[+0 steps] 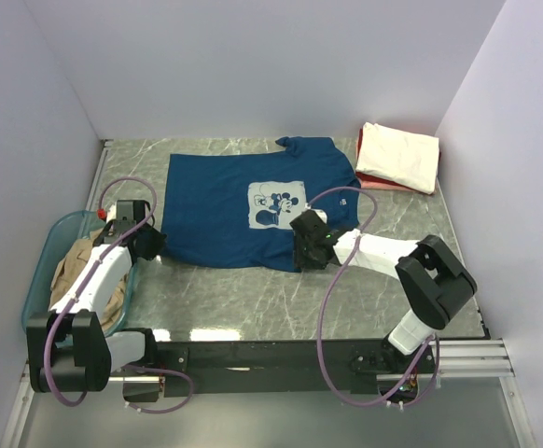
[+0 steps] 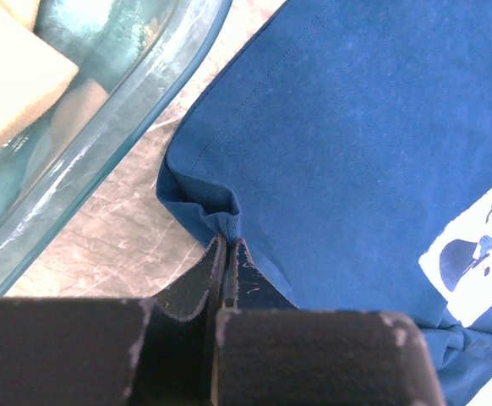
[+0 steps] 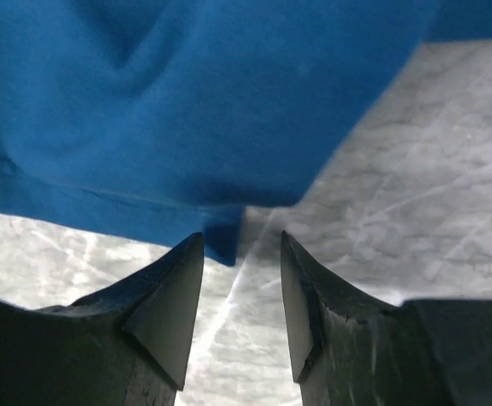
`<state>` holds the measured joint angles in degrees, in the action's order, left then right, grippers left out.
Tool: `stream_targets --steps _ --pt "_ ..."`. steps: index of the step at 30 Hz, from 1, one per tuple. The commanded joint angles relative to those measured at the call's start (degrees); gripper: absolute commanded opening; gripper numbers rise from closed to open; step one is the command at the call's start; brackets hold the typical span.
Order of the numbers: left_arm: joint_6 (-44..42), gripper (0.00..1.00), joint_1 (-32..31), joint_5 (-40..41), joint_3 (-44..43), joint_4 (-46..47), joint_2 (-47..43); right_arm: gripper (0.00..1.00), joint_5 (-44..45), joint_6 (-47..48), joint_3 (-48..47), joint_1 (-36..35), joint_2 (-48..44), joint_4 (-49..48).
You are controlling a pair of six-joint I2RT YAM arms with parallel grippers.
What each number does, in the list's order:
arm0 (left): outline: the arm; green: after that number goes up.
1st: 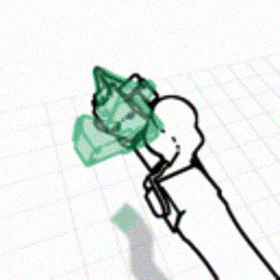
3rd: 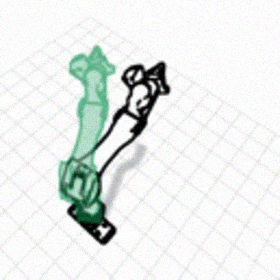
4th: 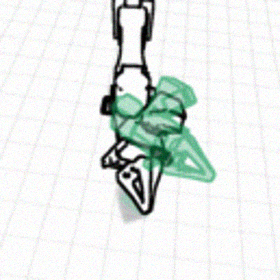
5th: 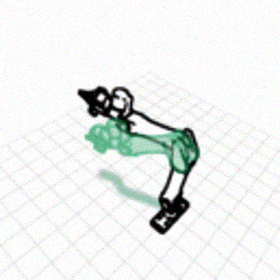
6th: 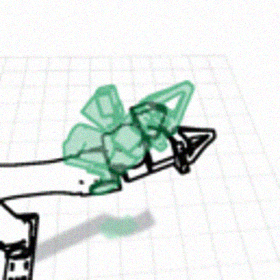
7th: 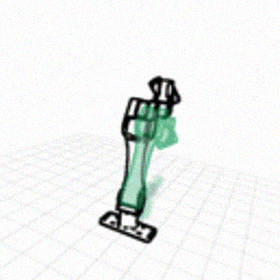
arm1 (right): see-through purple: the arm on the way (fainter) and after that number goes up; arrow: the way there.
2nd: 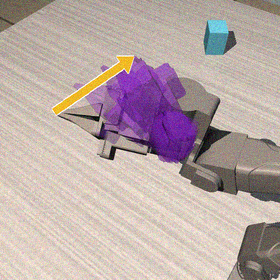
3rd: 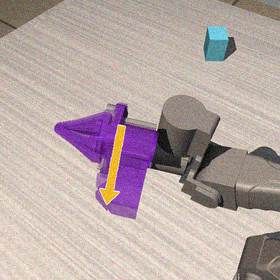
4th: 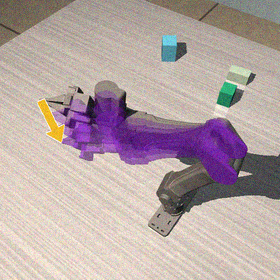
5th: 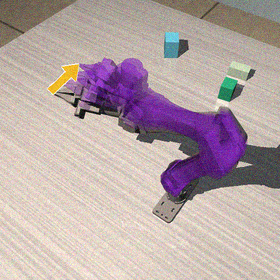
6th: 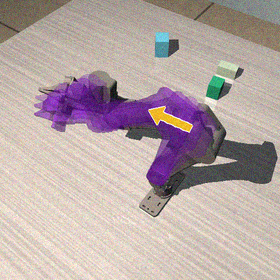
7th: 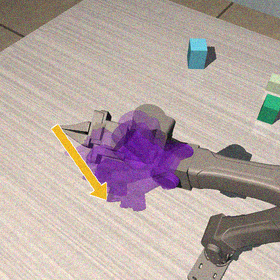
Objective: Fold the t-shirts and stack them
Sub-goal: Flatten out the tshirt
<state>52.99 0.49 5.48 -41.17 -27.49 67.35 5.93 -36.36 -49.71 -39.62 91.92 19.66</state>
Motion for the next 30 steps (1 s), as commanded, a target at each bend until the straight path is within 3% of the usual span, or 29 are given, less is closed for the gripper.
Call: stream_targets --steps 1,7,12,15,16,19,23,30 --pt "-1.0 0.00 -0.2 0.9 -0.3 0.0 -1.7 0.49 2.8 -2.2 -2.1 -1.5 1.3 -1.6" --pt "-1.0 0.00 -0.2 0.9 -0.1 -0.2 -2.0 0.49 5.1 -3.3 -2.3 -3.3 3.1 -0.9" --pt "-0.9 0.00 -0.2 1.2 0.2 -0.2 -2.4 0.41 7.4 -3.4 -3.9 -5.0 5.3 1.1" --pt "-0.8 0.00 -0.1 0.9 0.6 0.1 -2.4 0.26 9.0 -3.5 -4.3 -5.7 6.3 2.9" --pt "-0.7 0.00 -0.2 0.9 0.7 0.2 -2.6 0.15 9.1 -3.5 -4.3 -5.8 6.3 3.4" --pt "-0.4 0.01 -0.2 1.0 1.3 0.2 -3.0 0.03 9.3 -3.8 -2.8 -5.8 4.7 3.6" --pt "-0.1 0.00 -0.2 1.4 2.4 0.2 -3.9 0.00 9.4 -4.6 0.5 -5.8 -1.5 5.3" --pt "1.2 0.00 -0.2 2.6 4.3 -0.3 -5.8 0.00 9.7 -8.3 7.5 -5.9 -22.9 12.1"
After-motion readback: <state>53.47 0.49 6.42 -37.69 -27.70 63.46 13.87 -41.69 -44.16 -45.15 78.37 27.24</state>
